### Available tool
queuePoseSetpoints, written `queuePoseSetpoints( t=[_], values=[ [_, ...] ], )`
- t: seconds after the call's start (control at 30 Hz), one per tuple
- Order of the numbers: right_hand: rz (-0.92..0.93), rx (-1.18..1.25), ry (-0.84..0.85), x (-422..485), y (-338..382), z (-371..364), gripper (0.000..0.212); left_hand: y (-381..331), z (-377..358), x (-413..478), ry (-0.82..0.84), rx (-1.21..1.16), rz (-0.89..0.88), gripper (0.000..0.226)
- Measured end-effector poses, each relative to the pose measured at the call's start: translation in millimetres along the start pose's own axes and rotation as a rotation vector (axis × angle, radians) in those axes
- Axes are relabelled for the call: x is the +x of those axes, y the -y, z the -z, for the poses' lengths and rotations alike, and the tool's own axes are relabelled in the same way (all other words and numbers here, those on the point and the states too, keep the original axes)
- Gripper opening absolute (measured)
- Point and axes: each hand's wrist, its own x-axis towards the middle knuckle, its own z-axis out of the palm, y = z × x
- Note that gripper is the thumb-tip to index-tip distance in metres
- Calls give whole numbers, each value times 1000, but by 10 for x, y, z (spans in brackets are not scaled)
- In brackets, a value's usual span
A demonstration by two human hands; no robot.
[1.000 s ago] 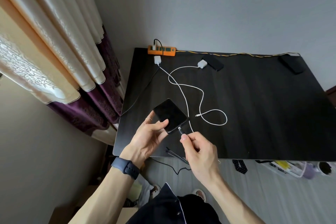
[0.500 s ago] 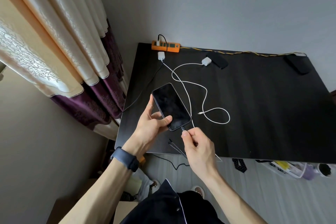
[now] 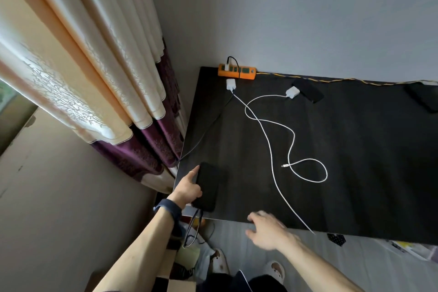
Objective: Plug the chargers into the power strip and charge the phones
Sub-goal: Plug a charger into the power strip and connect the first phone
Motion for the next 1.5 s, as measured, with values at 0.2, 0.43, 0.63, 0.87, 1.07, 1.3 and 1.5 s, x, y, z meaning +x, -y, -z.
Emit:
queuePoseSetpoints(
  t=[0.2, 0.43, 0.63, 0.87, 1.07, 1.3, 1.5],
  values=[
    [-87, -103, 24, 340, -206, -123, 79, 405, -135, 350, -120, -89, 24, 93],
    [-114, -83, 51, 413, -308, -366, 84, 586, -396, 362, -258, 195, -32, 83],
    [-119, -11, 101, 431, -334, -301, 79, 756, -543, 358, -156, 580, -53, 107],
    [-145, -16, 134, 463, -305, -216, 77, 842, -613, 381, -229, 795, -111, 105],
    [-141, -35, 161, 481, -323, -220, 80, 897, -426, 422, -114, 795, -136, 93],
    [-131, -30, 150, 475, -343, -246, 81, 852, -385, 441, -75, 796, -89, 94],
    [-118, -20, 121, 484, -355, -298, 82, 832, -423, 433, -93, 800, -50, 95]
  ],
)
